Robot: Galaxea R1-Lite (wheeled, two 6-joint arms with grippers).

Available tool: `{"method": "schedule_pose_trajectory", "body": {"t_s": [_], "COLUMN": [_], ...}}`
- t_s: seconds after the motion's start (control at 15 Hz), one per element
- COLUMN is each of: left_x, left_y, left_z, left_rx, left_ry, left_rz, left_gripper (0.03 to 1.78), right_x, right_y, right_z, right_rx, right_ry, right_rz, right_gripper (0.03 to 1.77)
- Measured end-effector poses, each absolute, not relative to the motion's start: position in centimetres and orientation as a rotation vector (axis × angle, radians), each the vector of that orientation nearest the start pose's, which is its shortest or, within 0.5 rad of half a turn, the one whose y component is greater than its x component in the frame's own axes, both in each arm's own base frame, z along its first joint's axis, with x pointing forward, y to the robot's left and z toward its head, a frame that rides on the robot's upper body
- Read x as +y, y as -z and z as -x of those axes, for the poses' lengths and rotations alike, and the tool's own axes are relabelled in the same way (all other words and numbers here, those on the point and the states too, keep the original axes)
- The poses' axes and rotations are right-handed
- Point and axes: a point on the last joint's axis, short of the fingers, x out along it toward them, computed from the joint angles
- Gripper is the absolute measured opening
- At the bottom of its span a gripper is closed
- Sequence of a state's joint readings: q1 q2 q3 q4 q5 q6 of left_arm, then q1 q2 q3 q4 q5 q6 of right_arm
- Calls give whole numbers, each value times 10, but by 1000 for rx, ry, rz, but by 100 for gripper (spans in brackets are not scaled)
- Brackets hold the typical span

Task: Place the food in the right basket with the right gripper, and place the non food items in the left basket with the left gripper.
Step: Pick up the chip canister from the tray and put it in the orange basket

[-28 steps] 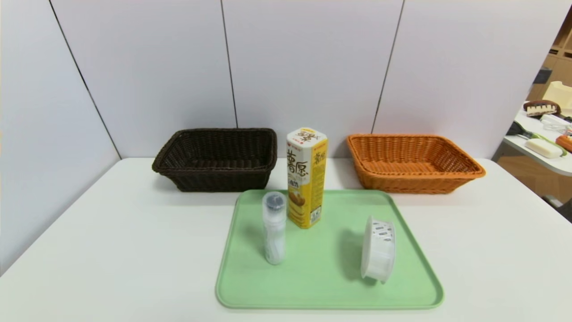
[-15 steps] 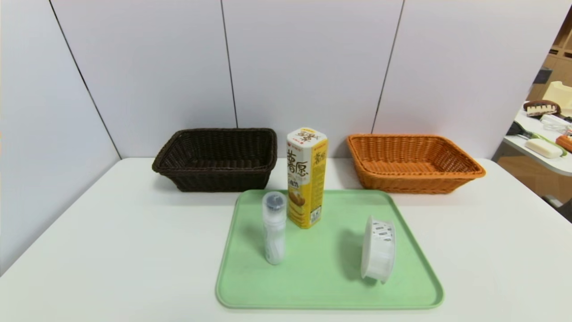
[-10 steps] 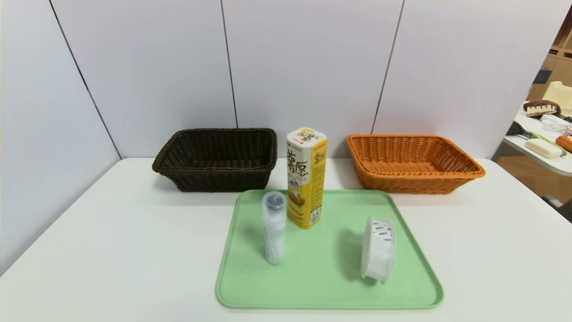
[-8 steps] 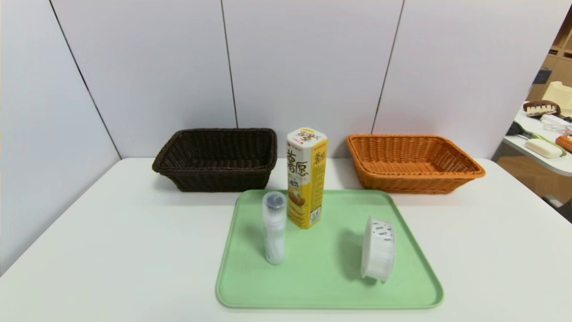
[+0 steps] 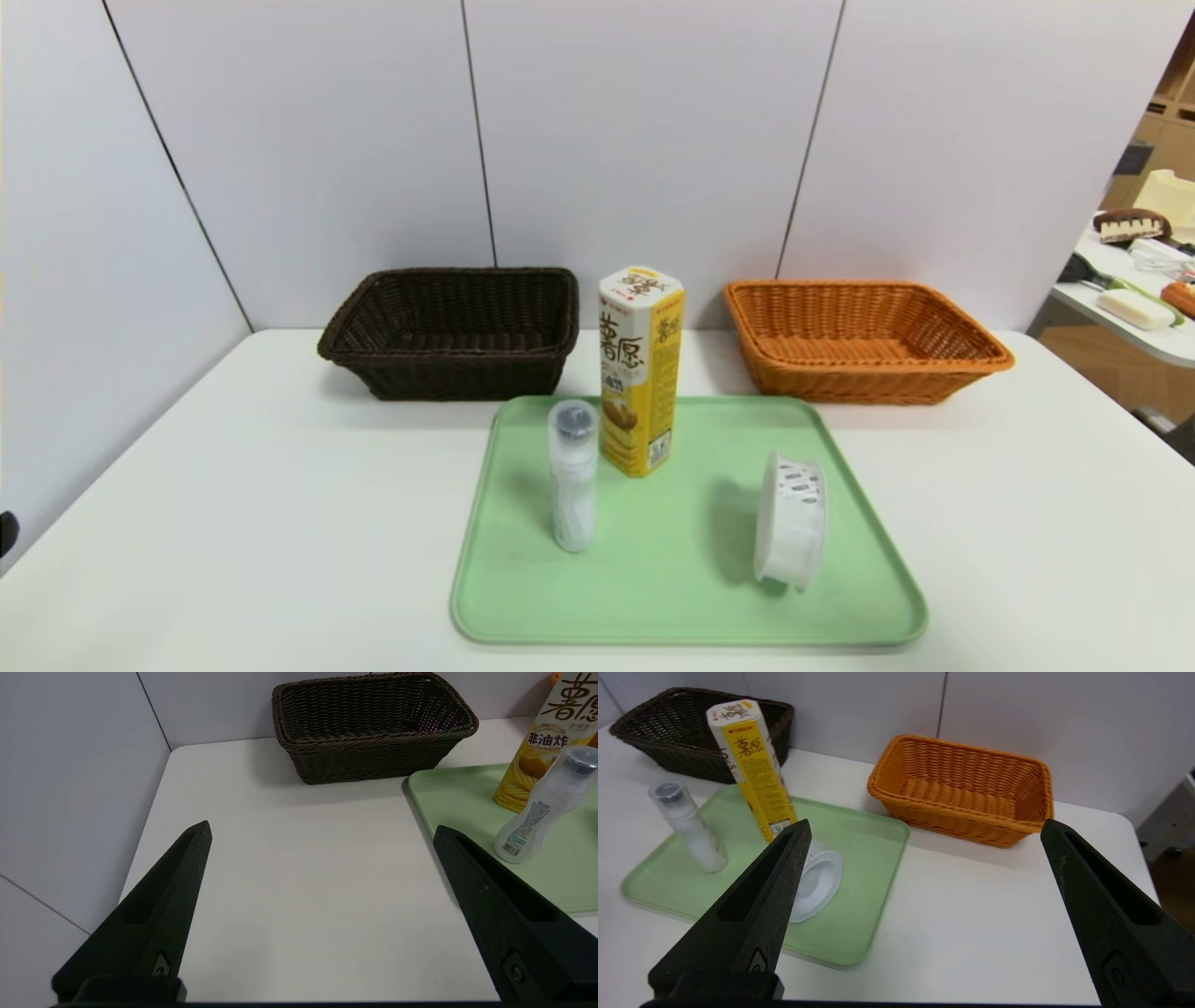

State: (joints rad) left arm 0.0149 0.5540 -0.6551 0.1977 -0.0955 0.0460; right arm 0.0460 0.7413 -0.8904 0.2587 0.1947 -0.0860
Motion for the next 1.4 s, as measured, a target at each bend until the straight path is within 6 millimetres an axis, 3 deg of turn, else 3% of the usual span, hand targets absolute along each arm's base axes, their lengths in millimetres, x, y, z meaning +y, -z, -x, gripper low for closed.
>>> {"method": "schedule_pose_trajectory", "body": {"t_s": [0.27, 0.4, 0.73, 1.0, 1.27, 1.4], "left_x": [-2, -1, -5, -13, -20, -21], "left_y": [-245, -247, -239, -235, -228, -226], "left_z": [-46, -68, -116, -140, -152, -155], "left_rx": [166, 182, 249, 274, 325, 334], "left_ry": [98, 98, 121, 151, 183, 185], "left_rz": [-28, -25, -3, 2, 7, 6], "left_gripper": [169, 169, 169, 169, 169, 169], "right_x": [24, 44, 105, 153, 174, 180], "right_y": [-297, -294, -261, -226, -193, -185], "right_z": [-101, -137, -208, -236, -254, -262], "right_rx": [152, 167, 221, 264, 350, 346], "right_ry": [-397, -492, -666, -780, -838, -842], "right_rz": [82, 89, 108, 127, 142, 141], "right_gripper": [170, 170, 170, 170, 170, 170]}}
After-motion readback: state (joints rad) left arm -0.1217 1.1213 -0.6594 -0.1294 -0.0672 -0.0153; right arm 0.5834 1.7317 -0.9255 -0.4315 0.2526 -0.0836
